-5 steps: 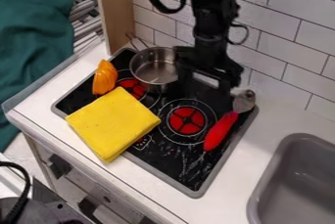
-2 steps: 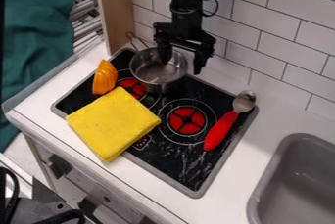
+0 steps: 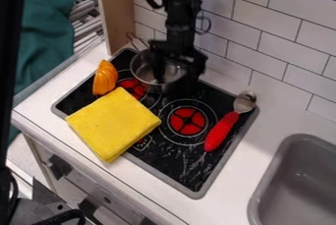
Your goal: Put the silver pan on the yellow cloth on the lower middle of the stove
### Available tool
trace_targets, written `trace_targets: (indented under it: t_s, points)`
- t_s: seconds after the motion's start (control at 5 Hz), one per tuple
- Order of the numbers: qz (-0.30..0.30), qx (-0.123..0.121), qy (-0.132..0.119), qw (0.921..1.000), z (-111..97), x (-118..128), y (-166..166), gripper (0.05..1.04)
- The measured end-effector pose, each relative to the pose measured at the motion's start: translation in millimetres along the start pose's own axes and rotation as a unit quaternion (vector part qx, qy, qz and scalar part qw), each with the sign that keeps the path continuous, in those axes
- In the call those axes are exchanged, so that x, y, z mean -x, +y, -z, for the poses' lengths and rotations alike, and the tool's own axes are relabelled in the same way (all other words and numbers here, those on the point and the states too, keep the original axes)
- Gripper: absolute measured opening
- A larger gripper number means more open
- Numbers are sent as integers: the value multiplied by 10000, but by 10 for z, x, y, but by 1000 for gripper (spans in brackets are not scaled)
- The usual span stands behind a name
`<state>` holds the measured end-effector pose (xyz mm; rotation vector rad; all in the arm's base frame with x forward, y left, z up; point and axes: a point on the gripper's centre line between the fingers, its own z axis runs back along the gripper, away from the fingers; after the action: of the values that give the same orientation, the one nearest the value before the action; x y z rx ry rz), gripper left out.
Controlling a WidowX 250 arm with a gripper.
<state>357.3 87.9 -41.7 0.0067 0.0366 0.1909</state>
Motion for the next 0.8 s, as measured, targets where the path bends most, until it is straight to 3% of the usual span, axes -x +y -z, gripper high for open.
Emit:
trace_targets:
  t_s: [0.2,0.8]
  points:
    - [-7,81,4,10000,25,-24,-54,952]
    - [273,149,-81,9995,12,22,-316,297]
